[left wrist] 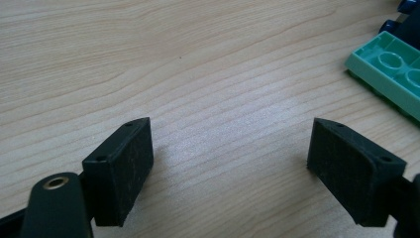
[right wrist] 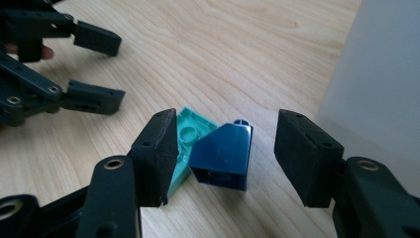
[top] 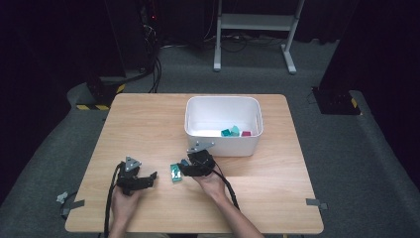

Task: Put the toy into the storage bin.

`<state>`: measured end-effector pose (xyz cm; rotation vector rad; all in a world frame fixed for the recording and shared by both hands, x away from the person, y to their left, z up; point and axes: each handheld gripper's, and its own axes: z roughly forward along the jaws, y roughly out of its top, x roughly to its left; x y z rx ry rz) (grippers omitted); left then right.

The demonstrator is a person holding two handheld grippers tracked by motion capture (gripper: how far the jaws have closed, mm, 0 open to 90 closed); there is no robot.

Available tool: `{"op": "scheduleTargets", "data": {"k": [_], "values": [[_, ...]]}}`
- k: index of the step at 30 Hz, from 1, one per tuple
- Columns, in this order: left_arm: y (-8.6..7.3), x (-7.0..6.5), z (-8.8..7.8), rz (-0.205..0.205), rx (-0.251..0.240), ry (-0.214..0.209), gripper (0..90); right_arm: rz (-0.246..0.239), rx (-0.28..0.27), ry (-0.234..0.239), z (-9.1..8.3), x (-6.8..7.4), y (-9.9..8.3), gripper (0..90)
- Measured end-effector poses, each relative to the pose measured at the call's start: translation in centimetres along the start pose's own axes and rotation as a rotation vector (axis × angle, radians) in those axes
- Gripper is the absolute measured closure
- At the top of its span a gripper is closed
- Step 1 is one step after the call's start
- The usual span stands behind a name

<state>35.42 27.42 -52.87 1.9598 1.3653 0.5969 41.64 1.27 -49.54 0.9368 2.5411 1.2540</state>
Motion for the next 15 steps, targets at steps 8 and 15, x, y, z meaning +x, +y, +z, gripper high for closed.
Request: {"op": "scheduleTargets", "data": {"k": [8, 15], "values": [[0.0, 0.0, 0.0, 0.002, 0.002, 0.0, 18.0, -0.003, 0.01, -0.015, 0.4, 0.0, -0.1, 42.4], [0.0, 0.0, 0.0, 0.002, 0.0, -0.001, 18.0, -0.028, 0.026, -0.021, 1.2, 0.1, -0.3, 43.5]]}}
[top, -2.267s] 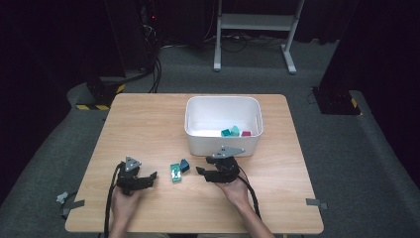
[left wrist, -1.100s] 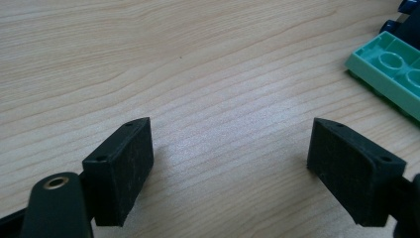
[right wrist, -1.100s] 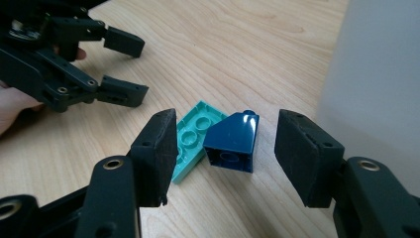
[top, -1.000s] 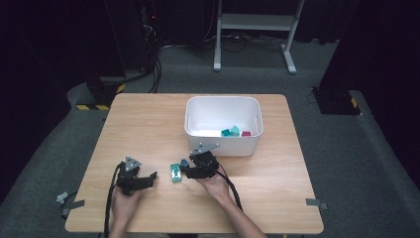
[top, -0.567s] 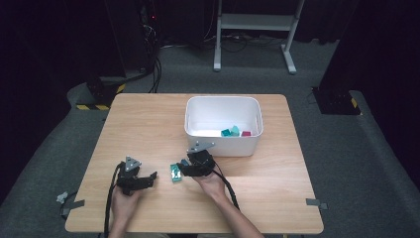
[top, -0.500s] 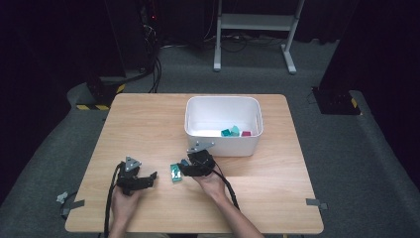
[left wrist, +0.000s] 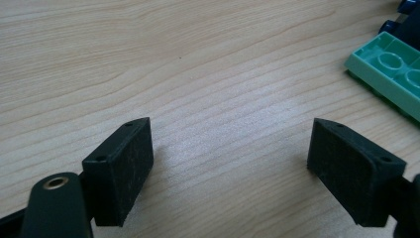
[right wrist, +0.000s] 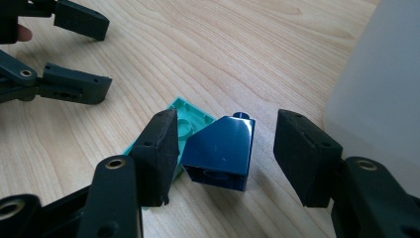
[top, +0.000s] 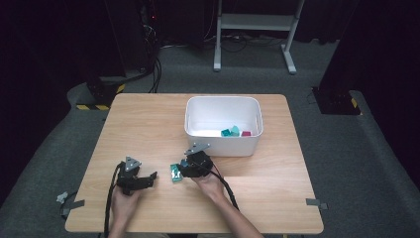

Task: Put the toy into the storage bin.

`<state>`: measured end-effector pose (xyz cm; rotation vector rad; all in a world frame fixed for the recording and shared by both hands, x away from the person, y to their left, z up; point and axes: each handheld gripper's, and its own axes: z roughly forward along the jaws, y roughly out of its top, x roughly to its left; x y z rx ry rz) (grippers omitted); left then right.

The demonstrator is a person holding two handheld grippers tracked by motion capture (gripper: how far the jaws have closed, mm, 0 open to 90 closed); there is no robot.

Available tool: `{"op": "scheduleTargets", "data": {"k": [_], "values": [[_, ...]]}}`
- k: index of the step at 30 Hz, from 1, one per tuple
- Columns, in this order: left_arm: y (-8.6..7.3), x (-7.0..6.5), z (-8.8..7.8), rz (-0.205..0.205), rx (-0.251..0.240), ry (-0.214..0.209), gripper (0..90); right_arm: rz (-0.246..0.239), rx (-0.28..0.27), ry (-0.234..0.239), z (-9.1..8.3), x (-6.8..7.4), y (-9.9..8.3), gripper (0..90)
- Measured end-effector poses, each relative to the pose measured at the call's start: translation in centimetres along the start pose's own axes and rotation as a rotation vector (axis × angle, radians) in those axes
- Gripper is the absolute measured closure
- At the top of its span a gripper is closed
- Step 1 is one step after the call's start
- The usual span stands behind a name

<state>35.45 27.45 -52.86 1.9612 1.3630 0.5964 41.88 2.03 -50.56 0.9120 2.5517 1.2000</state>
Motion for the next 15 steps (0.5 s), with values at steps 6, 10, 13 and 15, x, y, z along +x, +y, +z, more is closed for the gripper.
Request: {"op": "scheduleTargets", "data": {"k": [6, 10, 13, 15], "values": [[0.0, 0.0, 0.0, 0.0, 0.0, 0.0, 18.0, 0.024, -0.003, -0.003, 0.26, -0.43, -0.11, 46.2], [0.0, 0.0, 0.0, 0.0, 0.0, 0.0, 18.0, 0.004, 0.011, -0.005, 0.59, -0.35, -0.2, 48.6], [0.0, 0.0, 0.0, 0.0, 0.0, 0.0, 18.0, 0.001, 0.022, -0.006, 0.81, -0.34, -0.31, 51.3], [0.0, 0.0, 0.0, 0.0, 0.0, 0.0, 18.0, -0.008, 0.018, -0.018, 0.75, -0.28, -0.29, 53.8]]}}
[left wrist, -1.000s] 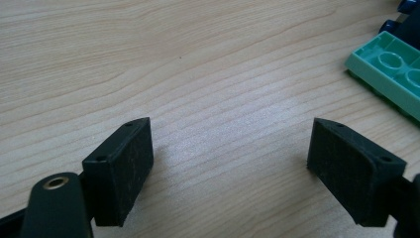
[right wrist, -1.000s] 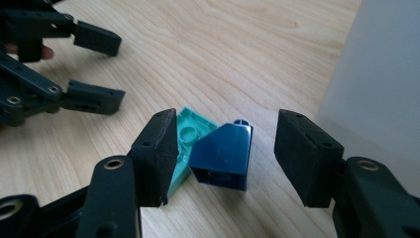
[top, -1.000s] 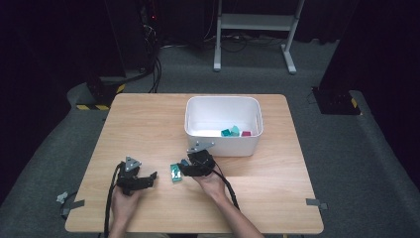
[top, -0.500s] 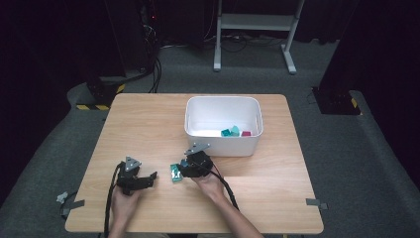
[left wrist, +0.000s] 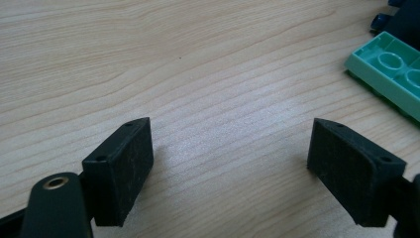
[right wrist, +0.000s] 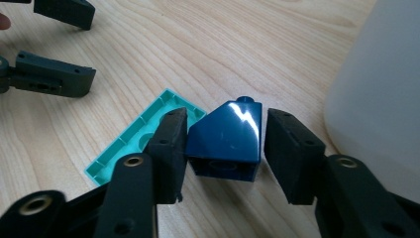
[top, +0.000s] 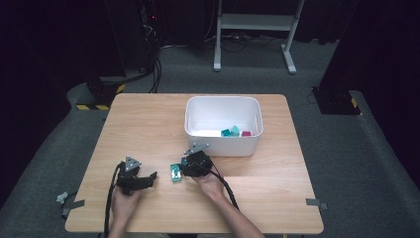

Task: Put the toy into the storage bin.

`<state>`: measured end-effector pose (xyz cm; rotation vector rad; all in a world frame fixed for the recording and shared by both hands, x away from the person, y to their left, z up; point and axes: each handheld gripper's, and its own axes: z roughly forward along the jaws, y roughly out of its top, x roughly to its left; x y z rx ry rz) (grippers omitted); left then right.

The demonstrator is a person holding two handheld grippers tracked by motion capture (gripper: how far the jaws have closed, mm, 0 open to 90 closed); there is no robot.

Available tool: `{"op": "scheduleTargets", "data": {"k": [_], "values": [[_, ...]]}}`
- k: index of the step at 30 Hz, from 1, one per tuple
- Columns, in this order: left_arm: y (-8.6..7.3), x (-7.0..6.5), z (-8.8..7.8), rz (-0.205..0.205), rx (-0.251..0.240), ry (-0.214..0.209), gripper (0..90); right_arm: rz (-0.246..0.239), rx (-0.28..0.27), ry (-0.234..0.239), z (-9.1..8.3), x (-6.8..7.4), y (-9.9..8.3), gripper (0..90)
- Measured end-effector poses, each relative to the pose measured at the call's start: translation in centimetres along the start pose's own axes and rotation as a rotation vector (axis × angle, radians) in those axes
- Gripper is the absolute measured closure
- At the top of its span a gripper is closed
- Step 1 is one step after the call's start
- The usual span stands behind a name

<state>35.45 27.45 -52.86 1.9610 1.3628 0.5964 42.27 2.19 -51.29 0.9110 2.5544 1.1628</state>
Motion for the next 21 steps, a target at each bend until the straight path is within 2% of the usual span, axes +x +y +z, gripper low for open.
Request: {"op": "scheduleTargets", "data": {"k": [4, 9, 21], "values": [[0.0, 0.0, 0.0, 0.0, 0.0, 0.0, 18.0, -0.024, -0.005, -0.019, -0.2, 0.1, 0.0, 58.2], [0.0, 0.0, 0.0, 0.0, 0.002, 0.0, 18.0, -0.035, -0.012, -0.024, -0.6, 0.0, -0.1, 58.9], [0.0, 0.0, 0.0, 0.003, 0.002, 0.0, 18.1, -0.034, -0.056, 0.003, -3.0, 0.0, 0.0, 59.0]]}}
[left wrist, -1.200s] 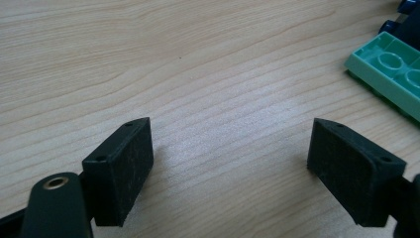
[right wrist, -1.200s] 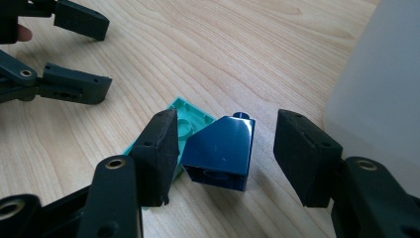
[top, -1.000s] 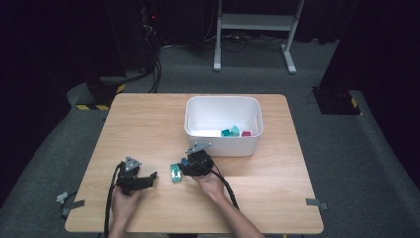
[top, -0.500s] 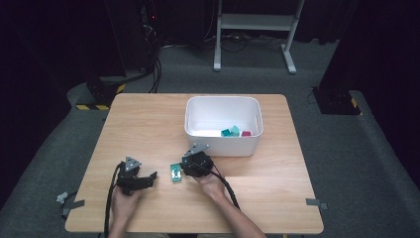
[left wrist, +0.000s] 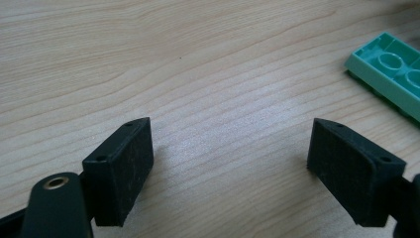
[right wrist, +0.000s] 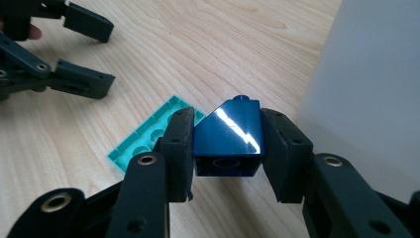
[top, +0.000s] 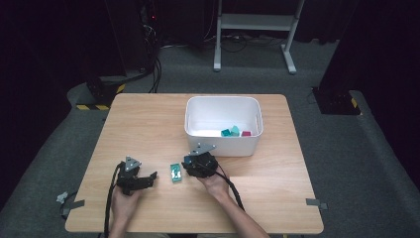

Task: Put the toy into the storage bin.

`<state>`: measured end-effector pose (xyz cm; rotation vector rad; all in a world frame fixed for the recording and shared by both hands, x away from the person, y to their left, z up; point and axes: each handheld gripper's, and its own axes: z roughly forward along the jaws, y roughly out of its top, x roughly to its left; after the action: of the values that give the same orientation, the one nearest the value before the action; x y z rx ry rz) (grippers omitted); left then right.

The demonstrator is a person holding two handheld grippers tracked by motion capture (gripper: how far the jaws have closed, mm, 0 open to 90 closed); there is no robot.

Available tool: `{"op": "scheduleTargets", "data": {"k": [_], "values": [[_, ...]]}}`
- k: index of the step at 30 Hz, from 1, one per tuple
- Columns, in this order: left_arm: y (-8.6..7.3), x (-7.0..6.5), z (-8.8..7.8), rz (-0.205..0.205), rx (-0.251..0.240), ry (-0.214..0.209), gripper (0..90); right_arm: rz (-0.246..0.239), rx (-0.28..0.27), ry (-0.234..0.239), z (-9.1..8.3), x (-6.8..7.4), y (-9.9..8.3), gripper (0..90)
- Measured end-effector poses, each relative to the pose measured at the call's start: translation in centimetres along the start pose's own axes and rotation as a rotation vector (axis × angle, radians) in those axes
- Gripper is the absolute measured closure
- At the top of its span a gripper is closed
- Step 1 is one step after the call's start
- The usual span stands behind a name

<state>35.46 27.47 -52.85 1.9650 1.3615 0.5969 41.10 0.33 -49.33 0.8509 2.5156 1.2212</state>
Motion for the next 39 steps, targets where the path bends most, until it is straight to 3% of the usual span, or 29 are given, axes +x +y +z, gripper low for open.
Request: {"op": "scheduleTargets", "data": {"k": [6, 15, 20, 25, 35, 39], "values": [[0.0, 0.0, 0.0, -0.002, -0.002, 0.001, 18.1, 0.041, -0.03, 0.041, -1.0, -0.7, 0.3, 59.0], [0.0, 0.0, 0.0, 0.0, 0.0, 0.001, 18.1, -0.006, -0.027, 0.06, -2.4, -0.6, 0.7, 59.0], [0.0, 0.0, 0.0, 0.002, 0.002, 0.001, 18.1, 0.01, -0.024, 0.069, -2.7, -0.9, 0.6, 59.1], [0.1, 0.0, 0.0, 0.001, 0.002, 0.0, 18.1, -0.01, -0.018, 0.067, -3.7, -0.8, 0.8, 59.0], [0.0, 0.0, 0.0, 0.002, 0.002, 0.0, 18.1, -0.002, -0.035, 0.101, -5.4, -0.9, 1.0, 59.0], [0.0, 0.0, 0.0, 0.003, 0.001, 0.0, 18.1, -0.011, -0.034, 0.092, -6.2, -1.1, 1.3, 59.1]]}}
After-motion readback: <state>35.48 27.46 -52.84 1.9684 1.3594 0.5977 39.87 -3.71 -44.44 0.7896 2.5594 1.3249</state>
